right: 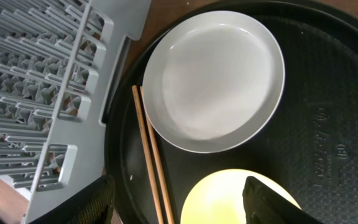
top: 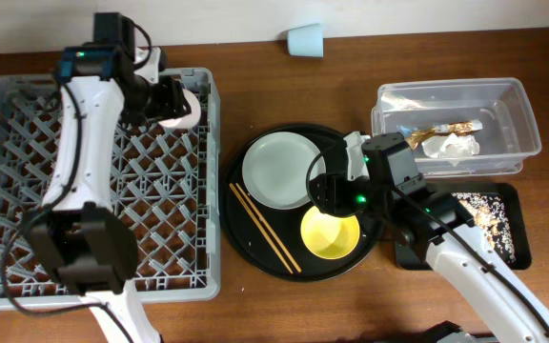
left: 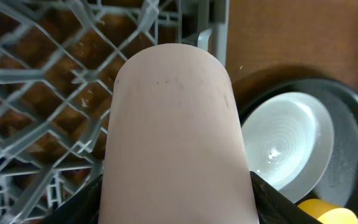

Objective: Sort waste into correct bins and load items into the dishwasher rack
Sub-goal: 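Place the pink cup upside down in the rack with the left gripper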

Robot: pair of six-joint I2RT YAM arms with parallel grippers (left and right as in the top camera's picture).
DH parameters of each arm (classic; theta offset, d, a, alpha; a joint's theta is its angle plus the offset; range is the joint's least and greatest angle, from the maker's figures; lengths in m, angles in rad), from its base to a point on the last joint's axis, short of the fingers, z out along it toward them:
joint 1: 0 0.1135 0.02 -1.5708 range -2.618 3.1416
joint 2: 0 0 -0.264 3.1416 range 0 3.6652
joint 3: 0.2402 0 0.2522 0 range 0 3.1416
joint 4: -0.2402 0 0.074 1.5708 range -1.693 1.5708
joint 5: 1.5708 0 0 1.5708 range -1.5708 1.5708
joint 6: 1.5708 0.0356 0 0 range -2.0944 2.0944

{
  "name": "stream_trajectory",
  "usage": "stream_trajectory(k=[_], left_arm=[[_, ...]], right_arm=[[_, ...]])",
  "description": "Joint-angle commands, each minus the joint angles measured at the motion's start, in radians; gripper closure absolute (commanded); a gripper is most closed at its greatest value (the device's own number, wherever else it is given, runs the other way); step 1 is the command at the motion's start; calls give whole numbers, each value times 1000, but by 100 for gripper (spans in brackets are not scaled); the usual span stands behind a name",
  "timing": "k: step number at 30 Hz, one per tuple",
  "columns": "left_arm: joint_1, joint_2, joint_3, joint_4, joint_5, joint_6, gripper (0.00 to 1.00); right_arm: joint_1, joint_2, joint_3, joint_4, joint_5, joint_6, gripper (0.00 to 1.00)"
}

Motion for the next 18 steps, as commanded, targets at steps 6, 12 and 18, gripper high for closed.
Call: stream_trajectory(k=[6, 12, 18], left_arm=[[-8, 63, 3, 36, -29, 19, 58], [-7, 60, 12, 47, -67, -4, 1], [8, -21, 277, -26, 66, -22, 1]], right_arm=[[6, -3, 3, -16, 36, -16, 33], [6, -3, 3, -18, 35, -39, 29], [-45, 14, 310, -310, 87, -148, 14]])
